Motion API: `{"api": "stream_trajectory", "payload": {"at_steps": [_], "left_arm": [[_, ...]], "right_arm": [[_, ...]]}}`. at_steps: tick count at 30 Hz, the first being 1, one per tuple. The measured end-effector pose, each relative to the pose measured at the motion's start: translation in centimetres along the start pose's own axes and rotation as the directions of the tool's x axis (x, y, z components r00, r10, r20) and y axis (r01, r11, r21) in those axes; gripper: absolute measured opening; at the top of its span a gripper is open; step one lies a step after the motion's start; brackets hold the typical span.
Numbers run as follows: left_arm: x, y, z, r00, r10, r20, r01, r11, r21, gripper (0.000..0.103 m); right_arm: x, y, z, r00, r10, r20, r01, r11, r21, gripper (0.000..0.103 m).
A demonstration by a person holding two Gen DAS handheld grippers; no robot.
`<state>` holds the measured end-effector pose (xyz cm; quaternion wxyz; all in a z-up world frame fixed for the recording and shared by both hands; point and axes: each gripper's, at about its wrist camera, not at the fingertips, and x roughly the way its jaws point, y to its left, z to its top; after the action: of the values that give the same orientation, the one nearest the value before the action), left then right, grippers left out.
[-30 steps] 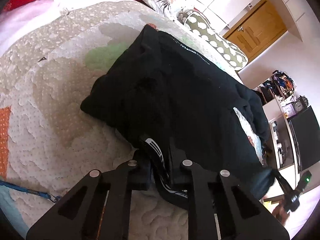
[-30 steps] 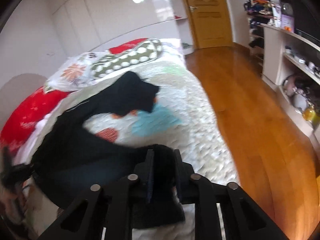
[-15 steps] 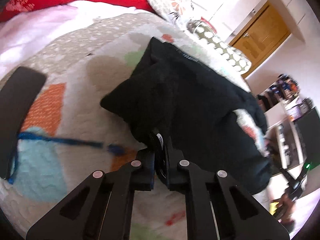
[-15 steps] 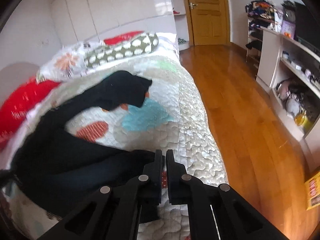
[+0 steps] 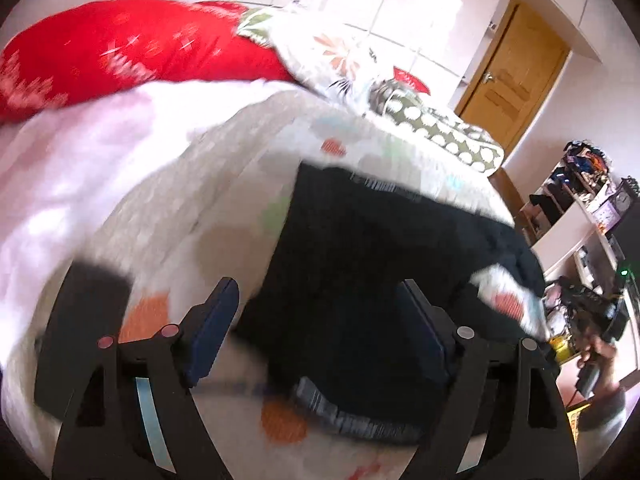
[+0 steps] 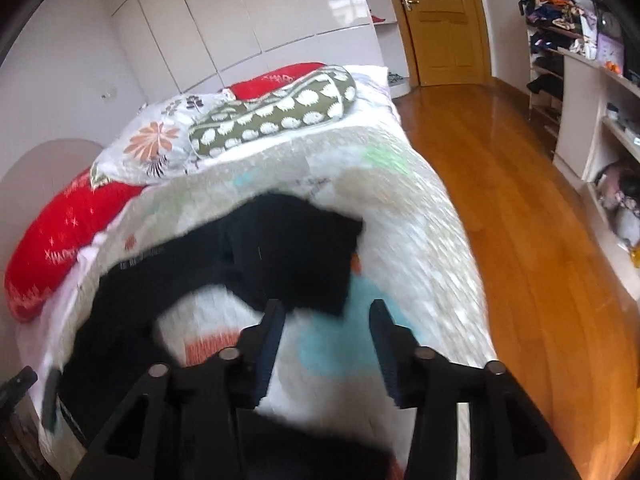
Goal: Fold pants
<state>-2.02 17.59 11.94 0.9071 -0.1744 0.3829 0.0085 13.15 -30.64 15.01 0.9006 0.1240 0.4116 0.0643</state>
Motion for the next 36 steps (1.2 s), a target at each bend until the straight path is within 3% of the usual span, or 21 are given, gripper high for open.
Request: {"api": "stream_trajectory", "payload": {"at_steps": [3,5,7,10,14,19,21,23,25,26,27,29,32,36], "left_arm": [[4.8,-0.1,3.9,0.994,-0.067,-0.081,0.065,0.998,-0.028,0.082],[8.5,-0.1,6.1,0.981,-0.101,-0.164,0.095,0.994,-0.045,0.082],[12.6,-0.1,8.0,0.973,-0.078,-0.219,0.074,0.997,-0.029,0.082],[16.4,-0.3,9.7,0.971,-0.020,-0.238,0.023,1.000,0.006,0.082],[20.9,-0.8,11.0,0.951,-0.060,-0.302,0.084,0.994,0.067,0.082],[24.3,-2.6,11.5,0.944,0.010,-0.330,0.062,0.976,0.207,0.082],[25.1,-3.4,11.4,0.946,0.049,-0.319,0.041,0.962,0.270,0.082],[25.4,-4.3,10.9,0.950,0.112,-0.292,-0.002,0.936,0.352,0.074],[24.9,-4.6,10.5,0.955,0.138,-0.264,-0.027,0.923,0.385,0.041],[24.3,-4.3,10.6,0.958,0.136,-0.253,-0.034,0.928,0.371,0.030],[23.5,-3.9,10.9,0.961,0.113,-0.253,-0.021,0.941,0.337,0.004],[22.0,-3.0,11.4,0.966,0.052,-0.252,0.022,0.960,0.279,0.004],[20.1,-3.8,11.6,0.975,0.048,-0.219,0.024,0.950,0.311,0.004],[16.6,-4.5,11.7,0.982,-0.009,-0.189,0.069,0.947,0.313,0.004]], "right_arm": [[3.0,0.3,2.5,0.999,0.030,-0.030,-0.030,1.000,-0.003,0.045],[4.6,0.3,3.6,0.999,0.025,-0.044,-0.026,0.999,-0.021,0.046],[6.1,0.0,4.6,0.999,-0.009,-0.053,0.007,0.999,-0.038,0.048],[8.2,-0.8,5.9,0.996,-0.031,-0.078,0.028,0.999,-0.046,0.055],[10.7,-1.3,7.0,0.994,-0.026,-0.109,0.018,0.997,-0.076,0.064],[14.9,-1.5,7.7,0.983,-0.038,-0.177,0.020,0.994,-0.103,0.064],[15.2,-1.4,7.6,0.985,-0.041,-0.166,0.023,0.993,-0.113,0.053],[14.6,-0.9,7.5,0.990,-0.032,-0.137,0.012,0.989,-0.148,0.019],[13.5,-0.7,7.4,0.992,-0.007,-0.124,-0.013,0.987,-0.161,0.013],[12.8,-0.6,7.4,0.994,-0.003,-0.111,-0.016,0.986,-0.167,0.012],[12.0,-0.4,7.5,0.996,-0.001,-0.091,-0.015,0.984,-0.175,0.012],[9.3,0.2,7.7,1.000,0.022,-0.022,-0.026,0.982,-0.188,0.012],[5.9,1.2,7.7,0.999,0.043,0.032,-0.036,0.977,-0.209,0.011],[2.0,2.4,6.8,0.995,0.059,0.078,-0.041,0.976,-0.214,0.011]]}}
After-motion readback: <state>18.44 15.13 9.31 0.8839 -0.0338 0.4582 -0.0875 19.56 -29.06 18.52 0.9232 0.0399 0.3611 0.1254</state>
